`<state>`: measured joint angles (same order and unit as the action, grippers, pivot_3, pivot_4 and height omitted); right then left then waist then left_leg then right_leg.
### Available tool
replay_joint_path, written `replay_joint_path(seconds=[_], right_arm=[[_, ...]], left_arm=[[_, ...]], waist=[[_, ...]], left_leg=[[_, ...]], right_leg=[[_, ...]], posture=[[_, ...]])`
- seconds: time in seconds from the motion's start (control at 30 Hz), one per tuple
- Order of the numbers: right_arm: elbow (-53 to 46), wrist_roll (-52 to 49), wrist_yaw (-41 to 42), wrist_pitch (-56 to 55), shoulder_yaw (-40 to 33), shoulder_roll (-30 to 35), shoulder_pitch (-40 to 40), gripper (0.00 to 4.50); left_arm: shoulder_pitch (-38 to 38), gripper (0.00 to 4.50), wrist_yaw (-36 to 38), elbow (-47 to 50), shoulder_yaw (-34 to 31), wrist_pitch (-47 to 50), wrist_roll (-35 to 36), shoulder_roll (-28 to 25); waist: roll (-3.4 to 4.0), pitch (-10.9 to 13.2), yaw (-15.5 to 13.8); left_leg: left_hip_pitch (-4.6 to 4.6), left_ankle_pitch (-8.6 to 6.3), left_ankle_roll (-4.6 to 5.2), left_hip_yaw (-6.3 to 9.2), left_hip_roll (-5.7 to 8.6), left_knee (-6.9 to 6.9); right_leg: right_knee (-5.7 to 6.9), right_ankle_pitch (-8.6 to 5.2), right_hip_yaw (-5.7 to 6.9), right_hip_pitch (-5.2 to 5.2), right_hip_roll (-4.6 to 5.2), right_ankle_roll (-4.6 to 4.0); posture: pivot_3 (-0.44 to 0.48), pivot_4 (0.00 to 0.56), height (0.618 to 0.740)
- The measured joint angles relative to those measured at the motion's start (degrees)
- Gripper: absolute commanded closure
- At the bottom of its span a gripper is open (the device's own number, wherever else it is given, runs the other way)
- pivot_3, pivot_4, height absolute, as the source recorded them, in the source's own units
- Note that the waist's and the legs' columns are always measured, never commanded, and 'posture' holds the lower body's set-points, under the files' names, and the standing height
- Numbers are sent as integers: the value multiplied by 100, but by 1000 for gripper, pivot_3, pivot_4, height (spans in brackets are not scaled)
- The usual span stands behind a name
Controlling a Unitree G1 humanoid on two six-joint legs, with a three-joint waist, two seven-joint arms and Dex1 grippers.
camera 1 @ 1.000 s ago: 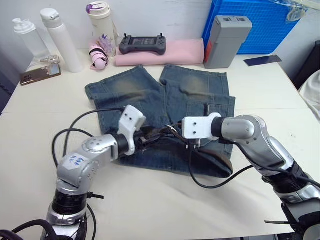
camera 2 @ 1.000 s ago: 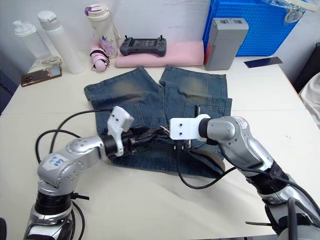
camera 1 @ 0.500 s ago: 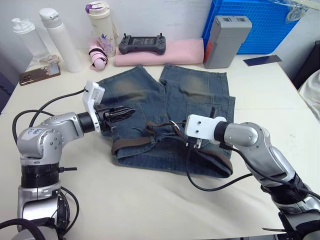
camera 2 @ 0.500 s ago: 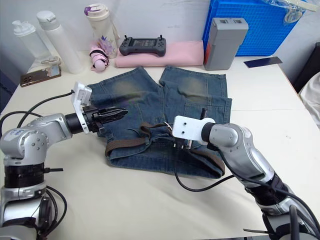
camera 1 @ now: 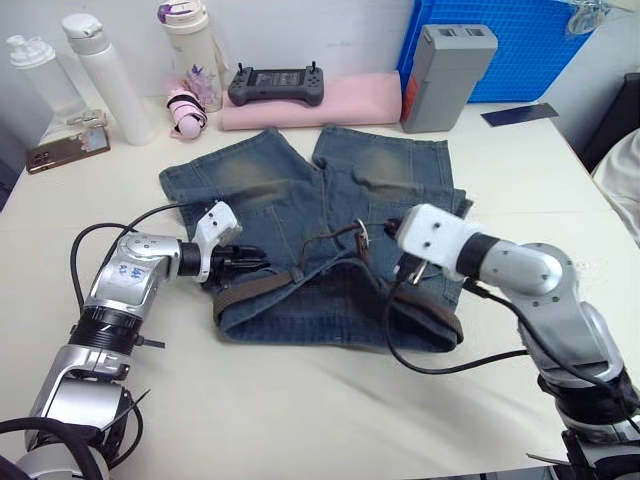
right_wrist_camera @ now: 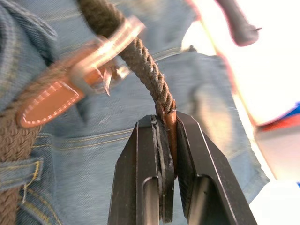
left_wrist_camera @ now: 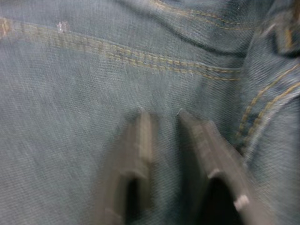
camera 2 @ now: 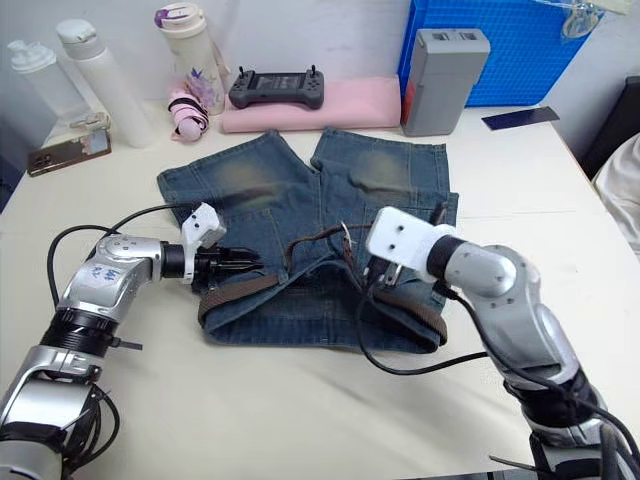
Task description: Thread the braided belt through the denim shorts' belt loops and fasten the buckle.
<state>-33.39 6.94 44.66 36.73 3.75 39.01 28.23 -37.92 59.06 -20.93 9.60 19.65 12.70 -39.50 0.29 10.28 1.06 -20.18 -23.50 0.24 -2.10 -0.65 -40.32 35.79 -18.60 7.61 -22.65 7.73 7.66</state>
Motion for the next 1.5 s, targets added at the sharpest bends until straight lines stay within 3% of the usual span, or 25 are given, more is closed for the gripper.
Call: replay_joint_path(seconds=[0.3, 0.67, 0.77, 1.0, 1.1, 1.2, 1.47, 1.5], right_arm=[[52, -724, -21, 138, -855, 187, 91, 4500], [0, -1670, -293, 477, -1066, -58, 712, 4500], [-143, -1632, -255, 444, -711, 235, 529, 4500], [-172, -1327, -578, 427, 51, 203, 417, 4500], [-50, -1085, -710, 343, 422, 197, 378, 4500], [17, -964, -772, 329, 558, 196, 363, 4500], [19, -851, -820, 324, 712, 92, 366, 4500], [19, -847, -820, 325, 712, 89, 366, 4500]], left_arm=[[164, 4016, -40, -226, -30, -1019, -399, 24], [269, 4016, -82, -171, -144, -1244, -438, 89], [303, 3255, -38, -57, -294, -978, -294, 135], [65, 35, 305, 1131, -1104, 830, 1211, 189], [-38, 35, 208, 1929, -1316, 1373, 1765, 350], [28, 35, -106, 2351, -1228, 1552, 1843, 689], [94, 35, -1208, 2554, -775, 852, 1066, 1444], [108, 281, -1280, 2533, -751, 777, 993, 1469]], waist=[[0, 0, 44], [2, -2, 55], [1, -2, 56], [0, 0, 62], [0, -1, 59], [0, 0, 53], [0, -1, 70], [0, 0, 66]], left_leg=[[1, 0, 2, -7, 1, -52], [1, -1, 3, -3, -1, -57], [-2, -1, 4, -2, -1, -57], [-15, -1, 4, 3, -3, -63], [-13, -1, 5, 4, -1, -62], [-15, -2, 5, 5, 1, -62], [-12, -2, 5, 0, -3, -63], [-12, -2, 5, 0, -3, -63]], right_leg=[[15, 0, -10, 15, 9, -1], [20, 1, -8, 15, 8, -1], [20, 1, -7, 13, 8, -1], [20, 1, -9, 4, 9, -2], [20, 1, -12, 6, 11, -2], [20, 1, -11, 6, 11, -2], [19, 1, -16, 5, 7, -3], [19, 1, -16, 5, 7, -4]], posture=[[0, 150, 740], [0, 150, 740], [0, 150, 740], [0, 150, 740], [0, 150, 740], [0, 150, 740], [0, 150, 740], [0, 150, 740]])
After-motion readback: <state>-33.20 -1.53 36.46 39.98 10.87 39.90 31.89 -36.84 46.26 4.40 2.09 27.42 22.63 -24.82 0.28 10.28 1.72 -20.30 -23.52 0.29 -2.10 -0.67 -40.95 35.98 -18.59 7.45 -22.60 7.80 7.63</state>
